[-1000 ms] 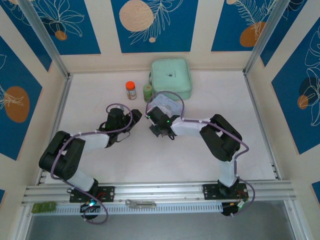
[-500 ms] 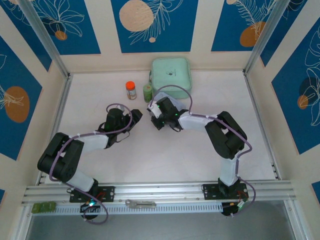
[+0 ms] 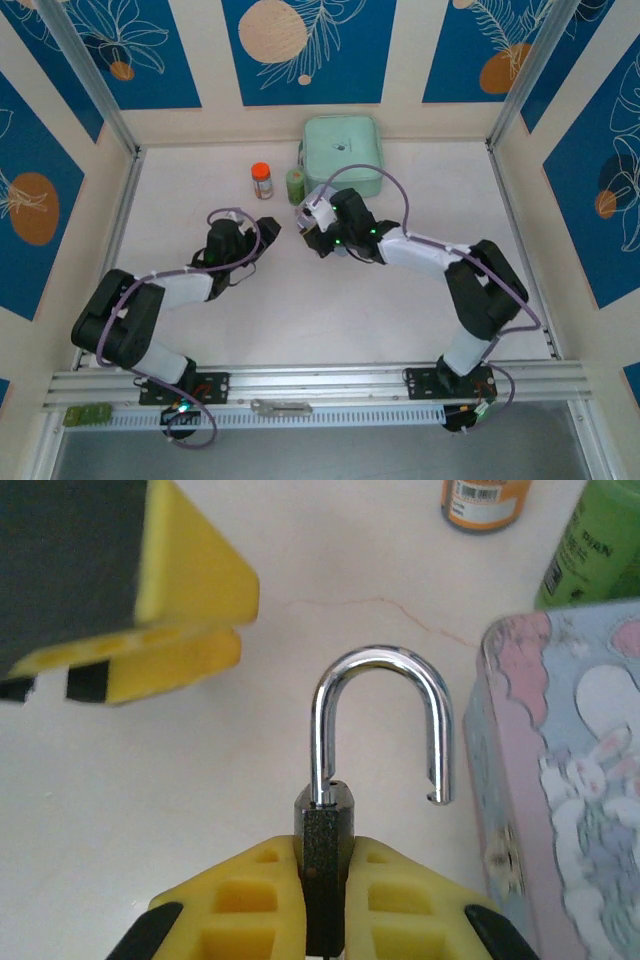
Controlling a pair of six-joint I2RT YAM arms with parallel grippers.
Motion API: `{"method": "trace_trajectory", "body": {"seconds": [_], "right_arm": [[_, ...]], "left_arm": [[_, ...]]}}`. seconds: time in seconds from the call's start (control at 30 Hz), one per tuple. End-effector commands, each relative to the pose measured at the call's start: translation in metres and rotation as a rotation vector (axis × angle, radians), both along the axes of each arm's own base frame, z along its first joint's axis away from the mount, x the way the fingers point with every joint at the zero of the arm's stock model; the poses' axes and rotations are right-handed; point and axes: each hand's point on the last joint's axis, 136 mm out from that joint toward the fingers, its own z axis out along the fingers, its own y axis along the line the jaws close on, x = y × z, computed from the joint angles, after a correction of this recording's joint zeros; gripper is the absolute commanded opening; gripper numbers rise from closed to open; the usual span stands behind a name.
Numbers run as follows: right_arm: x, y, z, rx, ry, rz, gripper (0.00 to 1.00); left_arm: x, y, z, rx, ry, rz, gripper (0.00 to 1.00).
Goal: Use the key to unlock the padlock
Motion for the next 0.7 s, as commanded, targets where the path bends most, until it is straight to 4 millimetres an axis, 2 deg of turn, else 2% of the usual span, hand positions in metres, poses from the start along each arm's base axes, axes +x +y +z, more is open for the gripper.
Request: {"method": "trace_trajectory", "body": {"seconds": [0.0,0.07,0.2,0.33,0.4,0.53,0.67], "right_arm": [[-0.013,-0.038,0.005,-0.004,0.125,-0.214,0.0],[-0.022,-0.069,0.002,-0.023,0.205,-0.361,0.0],[-0.045,-0.121,-0.004,-0.002,0.338,-0.56,0.0],[-0.055,-0.158,-0.022,-0.001,0.439,-0.689,0.0],[-0.055,-0.168,-0.035,0.008,0.501,-0.725,0.0],[-0.049,-0.174,-0.057,-0.03,0.555,-0.754,0.0],[-0.041,-0.176,-0.078,-0.058,0.596,-0.773,0.0]], "left_arm": [[0.009,0.008,0.023,0.036,-0.094,0.005,0.84],[0.011,0.012,0.025,0.095,-0.1,0.006,1.0],[0.012,0.028,0.03,0.255,-0.11,0.027,0.99],[0.014,0.046,0.035,0.393,-0.106,0.049,1.0],[0.016,0.054,0.039,0.442,-0.113,0.056,1.0],[0.015,0.073,0.045,0.549,-0.116,0.075,1.0],[0.011,0.105,0.054,0.72,-0.119,0.122,0.99]]}}
